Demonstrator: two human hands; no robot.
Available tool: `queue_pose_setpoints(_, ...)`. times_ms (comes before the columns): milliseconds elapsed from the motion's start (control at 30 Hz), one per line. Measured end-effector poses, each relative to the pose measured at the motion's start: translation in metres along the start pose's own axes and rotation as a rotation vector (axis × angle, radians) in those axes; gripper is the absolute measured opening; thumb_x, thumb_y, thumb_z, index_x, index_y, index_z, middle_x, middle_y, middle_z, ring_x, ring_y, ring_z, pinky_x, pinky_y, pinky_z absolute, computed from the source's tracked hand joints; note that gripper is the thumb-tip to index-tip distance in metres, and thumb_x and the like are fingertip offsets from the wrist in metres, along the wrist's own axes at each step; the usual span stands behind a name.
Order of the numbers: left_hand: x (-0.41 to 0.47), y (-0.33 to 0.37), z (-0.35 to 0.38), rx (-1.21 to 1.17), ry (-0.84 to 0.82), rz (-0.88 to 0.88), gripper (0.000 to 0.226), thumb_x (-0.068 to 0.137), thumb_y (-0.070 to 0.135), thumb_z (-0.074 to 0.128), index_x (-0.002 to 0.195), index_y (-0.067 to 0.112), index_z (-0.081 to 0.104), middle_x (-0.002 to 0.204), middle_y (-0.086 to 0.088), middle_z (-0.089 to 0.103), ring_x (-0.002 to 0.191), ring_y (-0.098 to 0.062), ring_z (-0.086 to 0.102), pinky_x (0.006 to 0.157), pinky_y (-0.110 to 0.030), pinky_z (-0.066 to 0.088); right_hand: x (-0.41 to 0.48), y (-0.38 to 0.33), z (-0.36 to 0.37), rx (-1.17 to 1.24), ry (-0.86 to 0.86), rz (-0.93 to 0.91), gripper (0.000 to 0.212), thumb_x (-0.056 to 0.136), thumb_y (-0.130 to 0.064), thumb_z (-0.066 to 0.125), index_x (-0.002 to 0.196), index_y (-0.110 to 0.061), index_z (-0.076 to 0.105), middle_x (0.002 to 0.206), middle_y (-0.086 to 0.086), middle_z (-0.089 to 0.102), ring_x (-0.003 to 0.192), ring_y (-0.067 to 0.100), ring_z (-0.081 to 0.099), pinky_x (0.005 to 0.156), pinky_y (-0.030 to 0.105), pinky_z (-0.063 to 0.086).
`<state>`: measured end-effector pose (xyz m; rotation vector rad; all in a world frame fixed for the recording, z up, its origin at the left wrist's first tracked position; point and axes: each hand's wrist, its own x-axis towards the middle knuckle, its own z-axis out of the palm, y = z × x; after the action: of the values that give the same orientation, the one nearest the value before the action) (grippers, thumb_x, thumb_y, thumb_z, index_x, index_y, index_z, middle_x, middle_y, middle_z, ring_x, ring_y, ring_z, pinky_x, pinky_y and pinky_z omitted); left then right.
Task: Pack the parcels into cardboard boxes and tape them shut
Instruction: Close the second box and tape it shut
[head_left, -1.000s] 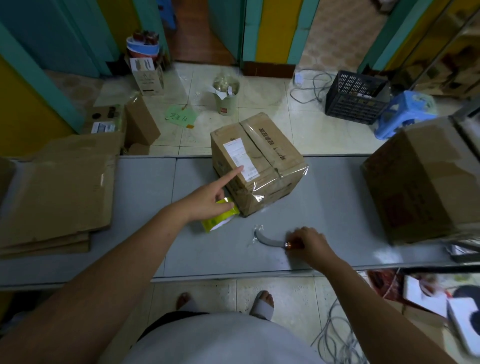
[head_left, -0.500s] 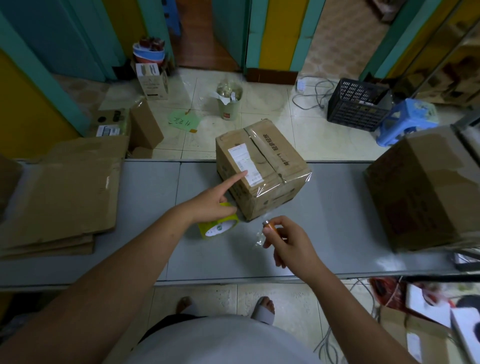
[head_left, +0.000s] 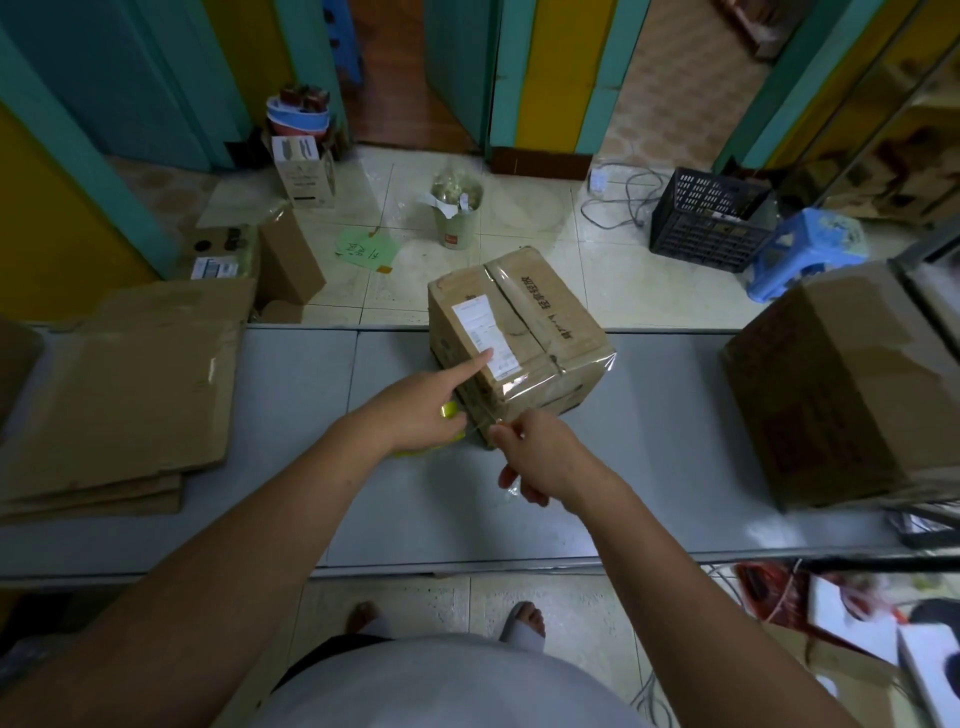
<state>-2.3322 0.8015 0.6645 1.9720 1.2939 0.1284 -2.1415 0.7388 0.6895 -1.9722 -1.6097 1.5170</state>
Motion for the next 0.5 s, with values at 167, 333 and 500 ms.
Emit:
queue_pose_setpoints(167,0.003,0.004,-0.006,0.121,-0.036,0.003,0.091,0.102,0.026,0.063,0.165,0.048,0.002,0.136,-0.02,0.06,0.114,-0.033,0.063,0.083,-0.036,0.05,0.021,-0.011,-0.008,0.055,-0.151,0.119,0.04,0.11,-0.027,0.041,0.143,-0.004,0.045,0.074,0.013,0.071,0.038,0.013,0.049,0.041,0.022,0.043)
queue_pose_setpoints(333,0.009,-0.006,-0.011,0.178,-0.073,0.017,0.095,0.1,0.025,0.061,0.162,0.055,-0.003,0.078,0.009,0.046,0.068,-0.008,0.05,0.06,-0.029,0.038,0.033,0.033,0.017,-0.08,-0.245,0.262,0.042,0.109,-0.039,0.048,0.12,0.001,0.053,0.076,0.011,0.073,0.043,0.015,0.056,0.046,0.026,0.049)
queue_pose_setpoints(500,0.011,-0.012,-0.01,0.164,-0.073,0.038,0.094,0.099,0.026,0.061,0.162,0.056,-0.003,0.073,0.006,0.047,0.065,-0.009,0.049,0.059,-0.029,0.038,0.034,0.12,0.048,-0.589,0.071,0.105,0.028,0.1,-0.045,0.056,0.111,-0.019,0.063,0.1,0.001,0.065,0.085,0.018,0.065,0.07,0.028,0.049)
